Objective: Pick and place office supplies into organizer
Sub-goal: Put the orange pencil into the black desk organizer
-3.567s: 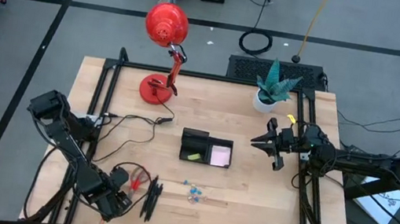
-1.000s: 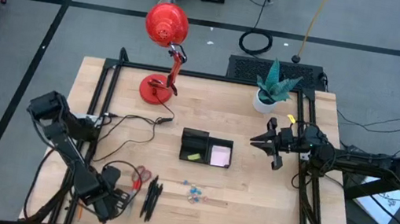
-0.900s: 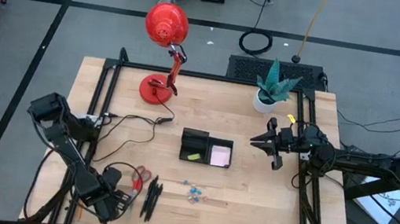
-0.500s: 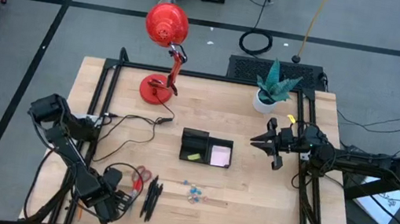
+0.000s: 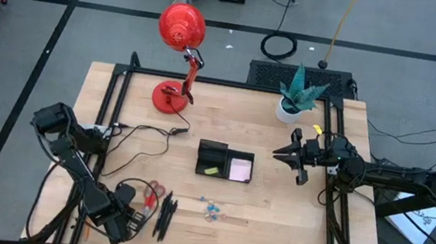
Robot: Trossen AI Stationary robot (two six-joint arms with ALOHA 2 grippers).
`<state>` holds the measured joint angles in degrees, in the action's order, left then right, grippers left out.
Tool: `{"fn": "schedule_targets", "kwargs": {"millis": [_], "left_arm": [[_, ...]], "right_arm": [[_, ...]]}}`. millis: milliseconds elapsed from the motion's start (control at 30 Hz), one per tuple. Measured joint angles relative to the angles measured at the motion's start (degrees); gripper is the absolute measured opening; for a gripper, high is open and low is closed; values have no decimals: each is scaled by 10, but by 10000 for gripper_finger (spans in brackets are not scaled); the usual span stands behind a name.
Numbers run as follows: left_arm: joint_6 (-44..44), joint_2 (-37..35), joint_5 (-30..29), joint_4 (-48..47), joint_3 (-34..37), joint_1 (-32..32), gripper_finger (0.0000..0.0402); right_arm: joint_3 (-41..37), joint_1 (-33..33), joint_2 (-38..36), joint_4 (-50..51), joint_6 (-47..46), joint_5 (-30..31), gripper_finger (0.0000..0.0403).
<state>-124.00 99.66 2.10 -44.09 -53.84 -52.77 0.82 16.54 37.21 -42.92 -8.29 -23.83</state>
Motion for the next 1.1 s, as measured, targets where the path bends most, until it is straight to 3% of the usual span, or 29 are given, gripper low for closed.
{"fn": "schedule_targets", "kwargs": {"millis": [467, 1100], "left_arm": [[76, 0, -37, 5, 0, -4, 10], [134, -38, -87, 10, 4, -2, 30]], "right_arm": [[0, 0, 0, -1, 0, 0, 59], [0, 0, 0, -1, 0, 1, 59]]}}
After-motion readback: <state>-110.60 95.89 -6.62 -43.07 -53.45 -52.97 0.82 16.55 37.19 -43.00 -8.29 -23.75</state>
